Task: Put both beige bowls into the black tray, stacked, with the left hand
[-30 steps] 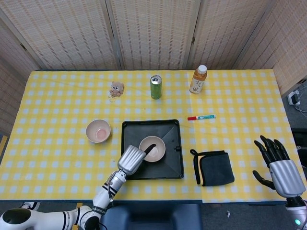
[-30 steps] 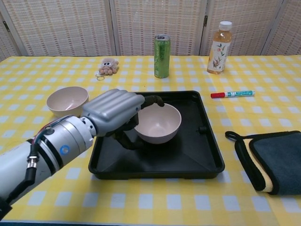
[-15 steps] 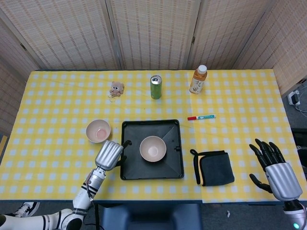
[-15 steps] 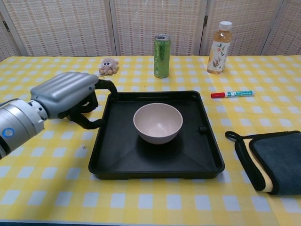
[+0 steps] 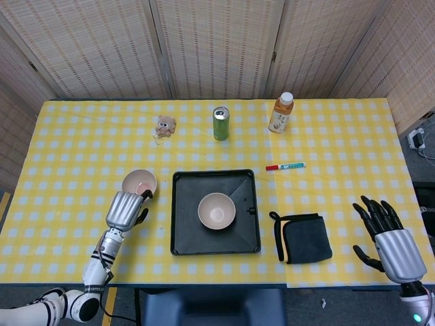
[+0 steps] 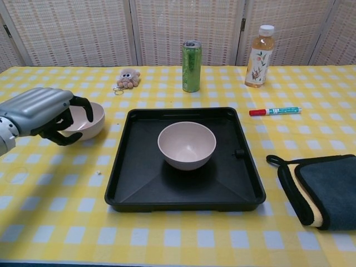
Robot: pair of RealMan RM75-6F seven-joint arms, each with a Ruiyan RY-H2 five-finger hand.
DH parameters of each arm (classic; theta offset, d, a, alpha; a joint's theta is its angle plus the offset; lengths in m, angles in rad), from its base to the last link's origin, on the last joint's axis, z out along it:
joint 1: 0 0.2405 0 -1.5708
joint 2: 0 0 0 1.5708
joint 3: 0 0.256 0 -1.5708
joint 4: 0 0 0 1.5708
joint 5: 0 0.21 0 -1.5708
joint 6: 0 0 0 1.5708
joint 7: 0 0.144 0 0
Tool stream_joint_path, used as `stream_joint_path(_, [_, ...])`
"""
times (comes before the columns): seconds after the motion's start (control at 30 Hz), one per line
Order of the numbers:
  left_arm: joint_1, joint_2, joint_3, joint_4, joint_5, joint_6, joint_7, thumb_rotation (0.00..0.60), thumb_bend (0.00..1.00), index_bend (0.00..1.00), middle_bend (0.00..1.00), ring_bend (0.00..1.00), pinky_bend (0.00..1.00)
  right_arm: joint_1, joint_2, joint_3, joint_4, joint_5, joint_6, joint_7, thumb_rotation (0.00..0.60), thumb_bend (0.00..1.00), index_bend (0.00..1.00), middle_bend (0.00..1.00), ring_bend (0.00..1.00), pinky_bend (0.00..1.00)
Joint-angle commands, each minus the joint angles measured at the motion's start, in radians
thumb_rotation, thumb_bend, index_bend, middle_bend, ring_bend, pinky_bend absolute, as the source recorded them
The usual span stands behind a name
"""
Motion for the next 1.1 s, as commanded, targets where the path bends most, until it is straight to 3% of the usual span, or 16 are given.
stream_joint_path(0.03, [-0.001, -0.009, -0.004, 0.037, -0.017, -0.015, -0.020, 0.600, 0.44, 0.42, 1.00, 1.00, 1.00, -0.001, 0.000, 0.002, -0.001, 0.009, -0.003, -0.005, 0.600, 0.31, 0.00, 0.00, 0.00, 0.00])
stream_joint_path(0.17, [-0.010, -0.023, -0.003, 0.110, -0.006, -0.012, -0.013, 0.600, 0.44, 0.42, 1.00, 1.00, 1.00, -0.007, -0.002, 0.012, -0.008, 0.029, 0.003, -0.024, 0.600, 0.31, 0.00, 0.00, 0.00, 0.00])
stream_joint_path(0.53, [-0.020, -0.031, -0.004, 0.160, -0.028, -0.067, -0.065, 0.600, 0.44, 0.44, 1.00, 1.00, 1.00, -0.009, -0.008, 0.022, -0.010, 0.047, 0.004, -0.040, 0.600, 0.31, 0.00, 0.00, 0.00, 0.00])
stream_joint_path(0.77, [-0.029, -0.059, -0.004, 0.225, -0.009, -0.080, -0.141, 0.600, 0.44, 0.56, 1.00, 1.00, 1.00, -0.009, -0.010, 0.026, -0.011, 0.057, -0.002, -0.044, 0.600, 0.31, 0.00, 0.00, 0.00, 0.00])
stream_joint_path(0.97, [-0.037, -0.088, -0.001, 0.289, 0.022, -0.071, -0.191, 0.600, 0.47, 0.61, 1.00, 1.00, 1.00, -0.010, -0.008, 0.026, -0.011, 0.067, -0.008, -0.045, 0.600, 0.31, 0.00, 0.00, 0.00, 0.00])
stream_joint_path(1.1, [-0.038, -0.097, 0.007, 0.302, 0.036, -0.067, -0.194, 0.600, 0.47, 0.59, 1.00, 1.00, 1.00, -0.022, -0.003, 0.033, -0.010, 0.072, 0.018, -0.033, 0.600, 0.31, 0.00, 0.00, 0.00, 0.00])
